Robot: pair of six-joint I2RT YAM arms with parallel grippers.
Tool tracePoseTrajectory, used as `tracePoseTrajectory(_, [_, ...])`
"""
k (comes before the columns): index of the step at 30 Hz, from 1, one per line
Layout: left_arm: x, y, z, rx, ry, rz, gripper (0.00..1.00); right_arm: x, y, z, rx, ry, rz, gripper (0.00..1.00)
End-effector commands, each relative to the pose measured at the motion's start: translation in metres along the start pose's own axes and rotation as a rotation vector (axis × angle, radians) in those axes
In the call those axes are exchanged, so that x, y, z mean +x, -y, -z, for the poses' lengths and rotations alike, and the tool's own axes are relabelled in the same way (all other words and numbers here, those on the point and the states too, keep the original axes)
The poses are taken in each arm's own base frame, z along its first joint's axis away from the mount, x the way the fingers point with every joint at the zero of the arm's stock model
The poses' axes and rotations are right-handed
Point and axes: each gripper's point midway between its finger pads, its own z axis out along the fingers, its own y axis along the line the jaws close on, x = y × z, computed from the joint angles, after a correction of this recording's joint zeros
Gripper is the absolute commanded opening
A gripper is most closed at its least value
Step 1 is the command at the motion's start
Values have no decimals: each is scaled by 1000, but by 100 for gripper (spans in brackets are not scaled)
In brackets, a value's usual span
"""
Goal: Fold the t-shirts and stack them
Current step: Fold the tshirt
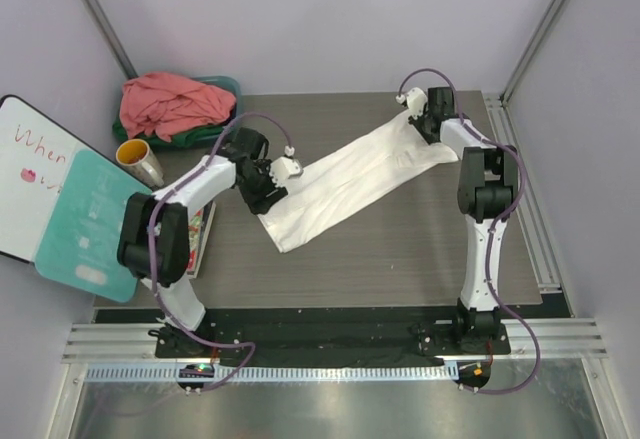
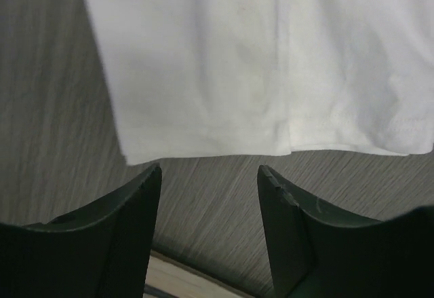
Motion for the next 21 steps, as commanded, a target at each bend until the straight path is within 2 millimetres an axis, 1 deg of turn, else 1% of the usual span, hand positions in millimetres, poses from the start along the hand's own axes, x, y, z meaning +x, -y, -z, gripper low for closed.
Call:
tracePoseTrajectory(1, [-45,-42,59,-290,232,87,60,-51,27,53,125,165,-60,33])
tracePoseTrajectory(2, [-53,-48,73,-346,275,105,60,-57,27,60,126,190,-68,36])
tracePoseTrajectory(3, [-51,-51,77,-382,283,118,60,-62,25,67,117,209,-74,37])
tracePoseTrajectory(4, [-52,-69,90,-494,293,134,60,-74,17,80,94,233,-79,37])
tracePoseTrajectory(5, [-51,-77,97,-556,296,151,61,-80,9,87,63,244,-75,36])
tracePoseTrajectory(6, [-44,-85,105,-619,297,183,60,-89,-15,92,-41,266,-60,32])
tracePoseTrajectory(7, [-42,-98,117,-696,305,213,57,-101,-34,101,-100,286,-46,23])
tracePoseTrajectory(8, [-32,-108,122,-729,301,249,54,-109,-54,107,-168,298,-27,18])
tracePoseTrajectory(9, [-29,-114,126,-742,312,294,51,-113,-76,113,-247,298,-13,13])
tracePoseTrajectory(10, [-23,-117,126,-742,303,323,46,-126,-105,120,-312,314,16,5])
tracePoseTrajectory(11, [-15,-122,129,-749,297,359,42,-130,-123,123,-362,319,35,2])
tracePoseTrajectory(12, [-11,-124,130,-748,293,378,37,-135,-142,128,-419,330,46,1])
tracePoseTrajectory(13, [-9,-123,131,-748,288,384,27,-147,-168,134,-462,348,71,1])
tracePoseTrajectory(14, [-4,-125,134,-758,285,392,21,-148,-184,131,-496,342,74,1])
tracePoseTrajectory(15, [0,-123,134,-760,279,388,16,-158,-196,134,-519,362,86,1])
tracePoseTrajectory(16, [0,-123,143,-782,295,388,5,-164,-207,135,-538,369,95,1])
tracePoseTrajectory(17, [6,-123,144,-799,285,397,1,-172,-228,138,-569,375,104,1])
tracePoseTrajectory(19, [9,-126,154,-842,287,406,0,-185,-246,134,-595,387,101,1])
tracePoseTrajectory(20, [13,-127,158,-859,281,420,0,-202,-257,141,-606,415,105,1])
tracePoseTrajectory(21, [13,-126,159,-856,281,426,0,-201,-270,135,-626,395,79,1])
